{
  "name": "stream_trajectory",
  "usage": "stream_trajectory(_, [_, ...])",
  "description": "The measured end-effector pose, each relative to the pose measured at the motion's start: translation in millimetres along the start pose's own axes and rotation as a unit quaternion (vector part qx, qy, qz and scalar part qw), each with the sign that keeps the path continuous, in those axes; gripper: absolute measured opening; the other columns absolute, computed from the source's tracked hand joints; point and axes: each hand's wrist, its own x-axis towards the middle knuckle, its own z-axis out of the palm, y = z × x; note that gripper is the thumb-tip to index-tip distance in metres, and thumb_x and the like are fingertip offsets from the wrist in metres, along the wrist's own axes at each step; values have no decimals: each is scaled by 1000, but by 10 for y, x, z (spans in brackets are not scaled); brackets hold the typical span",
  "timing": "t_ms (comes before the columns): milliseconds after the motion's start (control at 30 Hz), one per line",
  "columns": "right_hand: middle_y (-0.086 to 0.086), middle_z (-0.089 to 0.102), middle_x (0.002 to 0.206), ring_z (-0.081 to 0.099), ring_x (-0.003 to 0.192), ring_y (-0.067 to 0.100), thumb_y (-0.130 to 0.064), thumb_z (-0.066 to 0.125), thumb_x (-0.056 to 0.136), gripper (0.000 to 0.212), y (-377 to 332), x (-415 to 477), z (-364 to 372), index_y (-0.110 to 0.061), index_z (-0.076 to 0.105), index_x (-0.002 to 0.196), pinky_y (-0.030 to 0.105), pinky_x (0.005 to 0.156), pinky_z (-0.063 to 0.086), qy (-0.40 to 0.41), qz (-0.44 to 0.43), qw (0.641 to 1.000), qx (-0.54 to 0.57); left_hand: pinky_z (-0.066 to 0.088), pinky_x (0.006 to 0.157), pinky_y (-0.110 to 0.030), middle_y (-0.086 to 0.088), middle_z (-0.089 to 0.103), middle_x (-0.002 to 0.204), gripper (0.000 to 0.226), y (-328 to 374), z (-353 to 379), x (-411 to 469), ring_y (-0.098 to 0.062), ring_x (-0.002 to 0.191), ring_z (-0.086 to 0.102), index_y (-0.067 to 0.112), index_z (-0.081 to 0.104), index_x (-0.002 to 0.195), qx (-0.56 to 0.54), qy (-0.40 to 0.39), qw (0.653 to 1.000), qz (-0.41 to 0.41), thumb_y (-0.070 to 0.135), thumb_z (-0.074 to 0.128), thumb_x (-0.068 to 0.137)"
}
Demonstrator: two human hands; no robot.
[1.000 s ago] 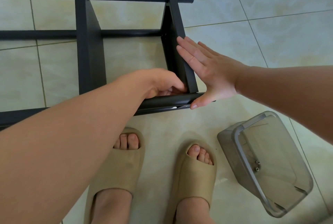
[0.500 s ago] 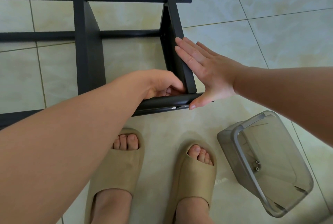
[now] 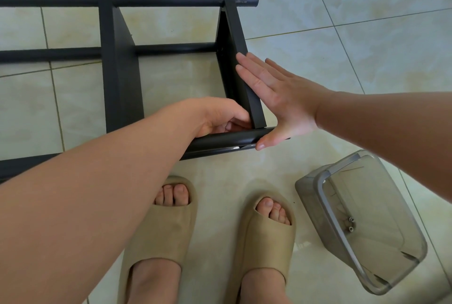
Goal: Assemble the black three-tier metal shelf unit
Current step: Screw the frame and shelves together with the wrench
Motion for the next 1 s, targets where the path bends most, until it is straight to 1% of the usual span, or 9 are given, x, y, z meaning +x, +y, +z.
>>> stream_trajectory(67, [3,-31,164,-28,151,17,-100,39,56,146,0,0,-2,-14,-21,158,40,126,-9,1,0,1000,2,47,105,-43,-15,70,122,33,-7,4,17,-31,115,65,4,68,124,22,1,1000,-10,18,59,95])
stream_trajectory(133, [2,-31,164,-28,151,17,-99,39,56,146,1,-1,-2,-14,-21,158,40,126,-9,2,0,1000,4,45,106,-43,-16,68,124,34,-12,5,30,-31,109,65,5,68,125,34,2,999,-19,20,59,96])
stream_trajectory(267, [2,-31,164,-28,151,17,-99,40,56,146,3,-3,-4,-15,-21,158,40,126,-9,1,-2,1000,7,54,82,-35,-13,73,99,22,-18,-21,68,-24,82,68,5,71,111,23,6,1000,-6,14,57,96])
stream_trajectory(333, [2,-31,164,-28,151,17,-99,39,56,145,5,-3,-5,-14,-21,158,41,126,-9,2,-3,1000,6,55,79,-33,-10,73,90,17,-22,-35,64,-22,76,68,7,71,103,5,-1,1000,0,11,56,96])
stream_trajectory(500, [1,-31,164,-29,151,17,-100,39,57,145,5,-3,-3,-15,-21,158,40,126,-9,4,-5,1000,5,53,57,-23,-6,70,65,34,-8,-32,30,-16,54,66,11,74,66,30,-6,1000,3,11,56,95])
stream_trajectory(600, [1,-31,164,-30,150,16,-100,38,56,145,2,-7,-4,-15,-23,157,39,126,-10,2,-4,1000,4,52,63,-27,-8,73,79,20,9,3,22,-18,64,66,7,75,93,56,-2,998,-9,20,60,96])
stream_trajectory(700, [2,-32,164,-30,150,16,-100,37,57,145,0,-10,-9,-15,-23,157,39,126,-10,1,-3,1000,1,53,71,-30,-14,69,99,29,-11,-11,57,-23,77,66,1,69,119,46,7,999,-6,16,59,96])
stream_trajectory(867, [2,-32,164,-30,150,17,-100,38,58,144,3,-5,-9,-14,-22,158,40,126,-9,2,-4,1000,1,55,70,-29,-11,71,87,17,-23,-44,46,-21,72,68,6,71,99,26,-5,999,21,5,54,95])
stream_trajectory(1000, [2,-32,164,-29,151,17,-100,38,58,144,-3,-5,-1,-15,-21,158,41,126,-9,3,-4,1000,2,52,62,-27,-10,69,78,14,-10,-27,46,-20,63,64,8,70,90,59,7,998,11,14,58,95])
